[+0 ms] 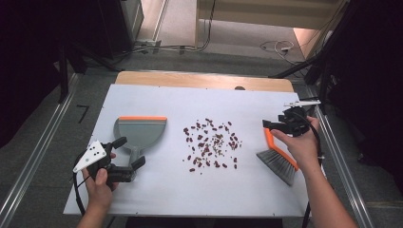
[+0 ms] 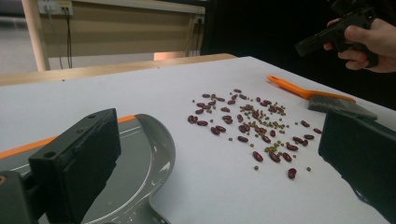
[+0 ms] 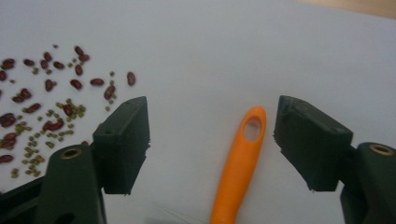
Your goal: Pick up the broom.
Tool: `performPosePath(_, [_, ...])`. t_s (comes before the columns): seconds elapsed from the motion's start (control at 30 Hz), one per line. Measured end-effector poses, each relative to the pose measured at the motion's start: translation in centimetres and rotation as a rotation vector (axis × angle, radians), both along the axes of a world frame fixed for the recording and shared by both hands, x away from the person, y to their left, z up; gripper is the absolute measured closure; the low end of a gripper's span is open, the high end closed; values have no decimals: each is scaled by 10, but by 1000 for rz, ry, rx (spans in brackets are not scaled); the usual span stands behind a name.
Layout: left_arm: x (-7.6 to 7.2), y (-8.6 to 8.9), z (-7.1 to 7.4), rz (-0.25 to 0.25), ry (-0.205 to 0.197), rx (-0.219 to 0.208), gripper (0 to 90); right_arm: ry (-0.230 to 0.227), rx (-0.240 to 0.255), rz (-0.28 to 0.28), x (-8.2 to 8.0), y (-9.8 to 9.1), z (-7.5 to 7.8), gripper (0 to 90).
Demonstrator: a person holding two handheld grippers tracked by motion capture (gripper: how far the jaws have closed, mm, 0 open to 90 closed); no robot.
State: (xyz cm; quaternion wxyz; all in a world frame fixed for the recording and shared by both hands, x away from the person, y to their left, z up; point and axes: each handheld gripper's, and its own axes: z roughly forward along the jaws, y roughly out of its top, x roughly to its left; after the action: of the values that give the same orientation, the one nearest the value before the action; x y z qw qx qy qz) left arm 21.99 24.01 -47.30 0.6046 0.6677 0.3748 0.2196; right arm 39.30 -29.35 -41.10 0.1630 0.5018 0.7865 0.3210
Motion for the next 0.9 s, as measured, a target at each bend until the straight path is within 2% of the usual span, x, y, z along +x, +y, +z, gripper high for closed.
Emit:
performPosePath(0.13, [0, 0, 0, 2, 2, -1, 1, 113, -59, -48, 10, 3, -9, 321])
performPosePath(0.2, [1, 0, -1, -1, 6, 2, 1, 149, -92, -70, 13, 4, -13, 344])
performPosePath(0.23, [1, 0, -1, -1, 6, 2, 1, 149, -92, -70, 13, 4, -13, 344])
performPosePath(0.3, [1, 0, -1, -1, 8, 1, 1, 184, -153, -89, 18, 4, -19, 370])
performPosePath(0.33, [1, 0, -1, -3, 8, 2, 1, 213, -156, -119, 19, 4, -20, 371])
performPosePath(0.4, [1, 0, -1, -3, 8, 4, 1, 284, -113, -154, 23, 4, -23, 396])
performPosePath(0.5, [1, 0, -2, -4, 9, 6, 1, 348, -137, -181, 27, 6, -30, 470])
performPosePath(0.63, [1, 0, -2, -4, 9, 7, 1, 397, -172, -193, 31, 8, -40, 519])
performPosePath(0.83, [1, 0, -2, -1, 5, 8, 1, 427, -191, -214, 32, 12, -50, 554])
performPosePath(0.9, [1, 1, -1, 3, 3, 6, 1, 431, -214, -209, 32, 14, -54, 568])
